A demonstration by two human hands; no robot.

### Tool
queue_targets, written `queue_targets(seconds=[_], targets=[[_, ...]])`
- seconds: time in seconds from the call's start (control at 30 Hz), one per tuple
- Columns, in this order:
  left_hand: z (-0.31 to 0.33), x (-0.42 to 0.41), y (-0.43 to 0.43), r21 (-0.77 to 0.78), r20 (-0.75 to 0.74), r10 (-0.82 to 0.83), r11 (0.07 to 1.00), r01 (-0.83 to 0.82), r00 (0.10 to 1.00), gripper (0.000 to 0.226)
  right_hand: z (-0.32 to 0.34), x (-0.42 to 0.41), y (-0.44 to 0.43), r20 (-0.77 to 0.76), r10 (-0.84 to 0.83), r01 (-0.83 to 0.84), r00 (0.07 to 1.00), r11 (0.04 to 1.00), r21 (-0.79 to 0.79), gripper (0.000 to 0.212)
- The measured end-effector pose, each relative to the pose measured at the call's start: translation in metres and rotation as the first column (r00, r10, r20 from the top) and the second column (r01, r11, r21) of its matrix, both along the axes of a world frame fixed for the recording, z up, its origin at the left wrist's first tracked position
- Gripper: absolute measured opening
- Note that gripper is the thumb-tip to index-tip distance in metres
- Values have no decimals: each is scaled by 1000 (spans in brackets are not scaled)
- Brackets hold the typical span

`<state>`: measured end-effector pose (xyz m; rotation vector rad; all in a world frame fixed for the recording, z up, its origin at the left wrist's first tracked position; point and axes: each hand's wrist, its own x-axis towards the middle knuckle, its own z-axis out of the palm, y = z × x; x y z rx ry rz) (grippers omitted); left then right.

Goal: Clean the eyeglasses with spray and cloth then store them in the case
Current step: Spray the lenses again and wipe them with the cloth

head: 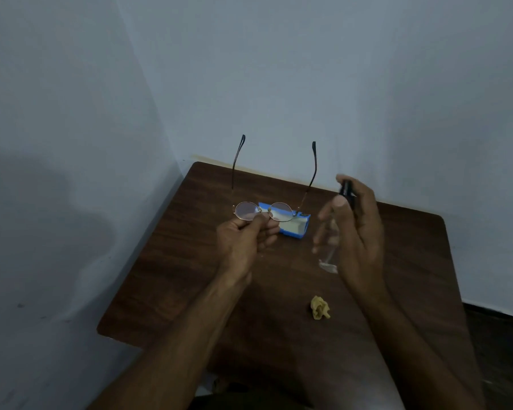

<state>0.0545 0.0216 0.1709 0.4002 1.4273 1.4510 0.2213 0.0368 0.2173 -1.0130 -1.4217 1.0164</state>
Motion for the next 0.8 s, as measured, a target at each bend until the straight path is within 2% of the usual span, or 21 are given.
queue_targets(seconds=[0.13,0.23,0.3,0.43,0.67,0.73,0.8], targets=[[-2,3,0,4,32,-35,999,35,999,15,-70,56,5,226,-203,204,953,979,19,25],[-5,9,-1,-2,51,-61,998,61,997,15,-118,88,3,405,-223,277,887,958,-79,23],[-7,13,-3,-11,58,-79,997,80,995,15,-141,100,1,462,-194,295,866,942,-157,19],[-12,20,-8,-22,80,-124,992,126,989,17,-177,115,2,460,-170,333,872,894,-300,24],[-19,36,-16,-49,81,-176,982,180,981,14,-212,130,6,440,-203,363,875,876,-318,30],[-21,42,-17,-55,91,-188,980,193,978,13,-221,136,1,446,-179,329,877,900,-285,43],[-22,48,-17,-60,105,-194,978,201,975,12,-228,139,-8,451,-187,347,873,888,-303,66]])
